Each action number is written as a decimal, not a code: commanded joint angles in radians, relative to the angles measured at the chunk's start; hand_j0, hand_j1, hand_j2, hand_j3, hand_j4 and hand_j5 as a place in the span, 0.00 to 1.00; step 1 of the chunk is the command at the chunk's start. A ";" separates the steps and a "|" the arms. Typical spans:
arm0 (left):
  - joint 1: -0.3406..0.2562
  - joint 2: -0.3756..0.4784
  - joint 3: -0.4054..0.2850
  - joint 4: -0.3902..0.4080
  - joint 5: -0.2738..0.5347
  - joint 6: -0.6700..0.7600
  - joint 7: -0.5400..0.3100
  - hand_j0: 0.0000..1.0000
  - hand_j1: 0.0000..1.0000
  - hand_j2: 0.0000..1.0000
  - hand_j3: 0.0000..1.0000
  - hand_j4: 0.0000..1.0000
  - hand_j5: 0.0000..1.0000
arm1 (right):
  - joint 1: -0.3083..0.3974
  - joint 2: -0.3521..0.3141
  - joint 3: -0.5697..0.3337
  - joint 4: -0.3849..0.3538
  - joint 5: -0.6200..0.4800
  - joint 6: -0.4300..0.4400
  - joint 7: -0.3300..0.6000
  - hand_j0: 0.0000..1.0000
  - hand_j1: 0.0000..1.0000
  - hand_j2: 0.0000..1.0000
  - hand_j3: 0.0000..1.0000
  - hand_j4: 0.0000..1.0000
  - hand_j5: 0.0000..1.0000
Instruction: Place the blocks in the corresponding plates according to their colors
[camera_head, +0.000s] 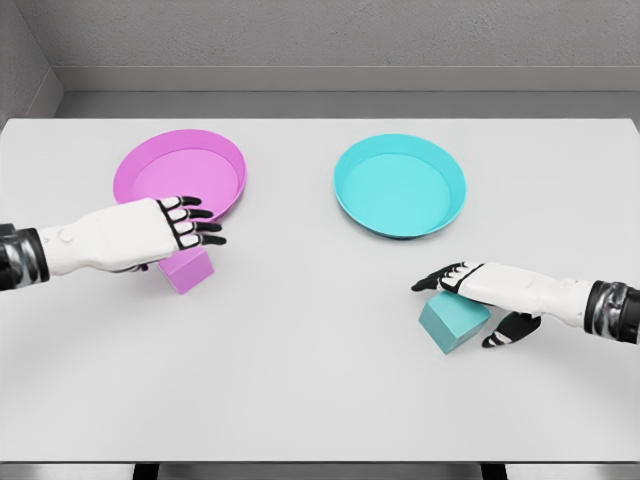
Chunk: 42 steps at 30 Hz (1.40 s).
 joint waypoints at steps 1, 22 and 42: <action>-0.002 -0.002 -0.005 0.000 -0.010 0.001 -0.001 1.00 1.00 1.00 1.00 1.00 1.00 | -0.005 -0.002 0.002 0.000 -0.005 0.004 -0.001 1.00 1.00 1.00 1.00 1.00 1.00; -0.058 -0.007 -0.054 0.009 -0.094 0.001 -0.001 1.00 1.00 1.00 1.00 1.00 1.00 | -0.020 -0.003 0.027 0.000 -0.004 -0.140 0.045 0.94 0.94 0.94 0.94 0.94 0.94; -0.064 -0.007 -0.085 0.000 -0.172 0.001 -0.002 1.00 1.00 1.00 1.00 1.00 1.00 | -0.069 -0.007 0.013 0.000 -0.002 -0.154 0.053 0.48 0.48 0.48 0.48 0.48 0.48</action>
